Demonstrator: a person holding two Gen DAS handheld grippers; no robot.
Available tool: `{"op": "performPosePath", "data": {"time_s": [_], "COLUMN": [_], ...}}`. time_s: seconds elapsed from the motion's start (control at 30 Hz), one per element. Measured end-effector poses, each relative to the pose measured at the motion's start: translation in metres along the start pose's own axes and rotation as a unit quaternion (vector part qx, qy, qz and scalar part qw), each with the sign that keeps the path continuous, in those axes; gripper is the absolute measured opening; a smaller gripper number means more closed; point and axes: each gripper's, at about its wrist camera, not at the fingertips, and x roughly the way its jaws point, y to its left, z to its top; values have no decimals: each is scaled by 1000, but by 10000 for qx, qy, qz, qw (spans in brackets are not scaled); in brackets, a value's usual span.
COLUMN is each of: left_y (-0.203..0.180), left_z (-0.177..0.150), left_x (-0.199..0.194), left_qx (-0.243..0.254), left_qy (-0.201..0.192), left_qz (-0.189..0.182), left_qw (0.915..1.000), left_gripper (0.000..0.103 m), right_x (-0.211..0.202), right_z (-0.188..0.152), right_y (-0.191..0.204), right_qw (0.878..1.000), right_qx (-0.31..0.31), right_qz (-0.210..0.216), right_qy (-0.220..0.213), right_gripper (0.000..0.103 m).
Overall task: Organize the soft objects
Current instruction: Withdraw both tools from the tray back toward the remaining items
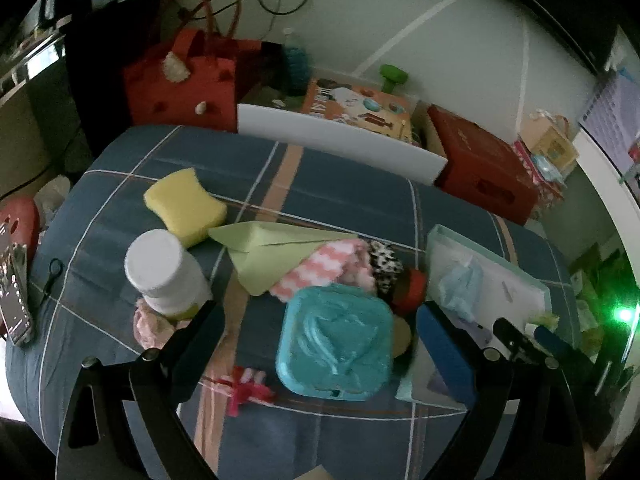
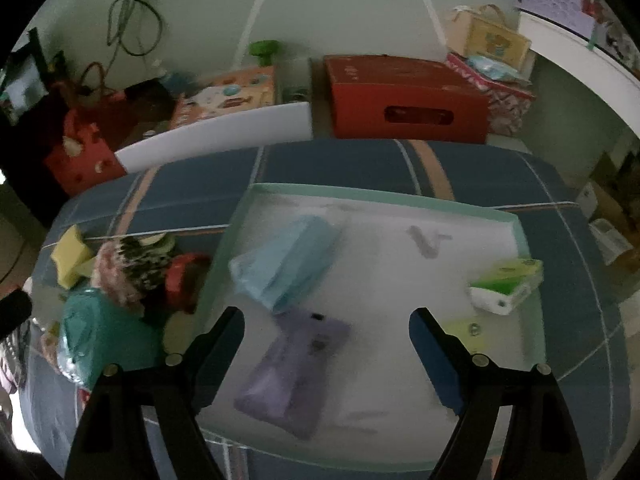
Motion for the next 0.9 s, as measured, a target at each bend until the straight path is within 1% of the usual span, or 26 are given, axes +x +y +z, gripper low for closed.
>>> {"op": "performPosePath", "data": {"time_s": [0.1,0.2,0.3,0.43,0.53,0.7,0.8,0.87,0.9], "left_y": [11,20,29,41,48,55,59,62,64], "left_z": [2,4,5,7,8,9,10,10,10], "left_x": [0,0,0,-2,-2,-3,-3,-3,-3], "left_qx": [-147,-282,-405,-578,-666,-776,-836,-869,-897], "left_qy": [10,30,33,25,16,16,19,28,27], "left_qz": [-108,-170,-246,-342,-372,-513,-583,-604,-617], "left_qw": [9998,9995,9989,9977,9971,9957,9948,9944,9940], "left_gripper": [97,97,97,97,97,97,97,97,97], "right_x": [2,4,6,8,7,-3,-14,-22,-25], "right_z": [-5,-9,-13,-15,-14,-13,-10,-8,-6], "right_y": [10,23,34,43,43,50,54,53,53], "right_qw": [9998,9994,9988,9976,9985,9973,9945,9929,9931], "right_qx": [-99,-262,-446,-632,-487,-685,-888,-945,-934], "right_qz": [137,188,95,-162,-143,-263,-473,-561,-531], "right_qy": [46,94,153,208,213,-11,-289,-450,-466], "right_gripper": [87,87,87,87,87,87,87,90,99]}}
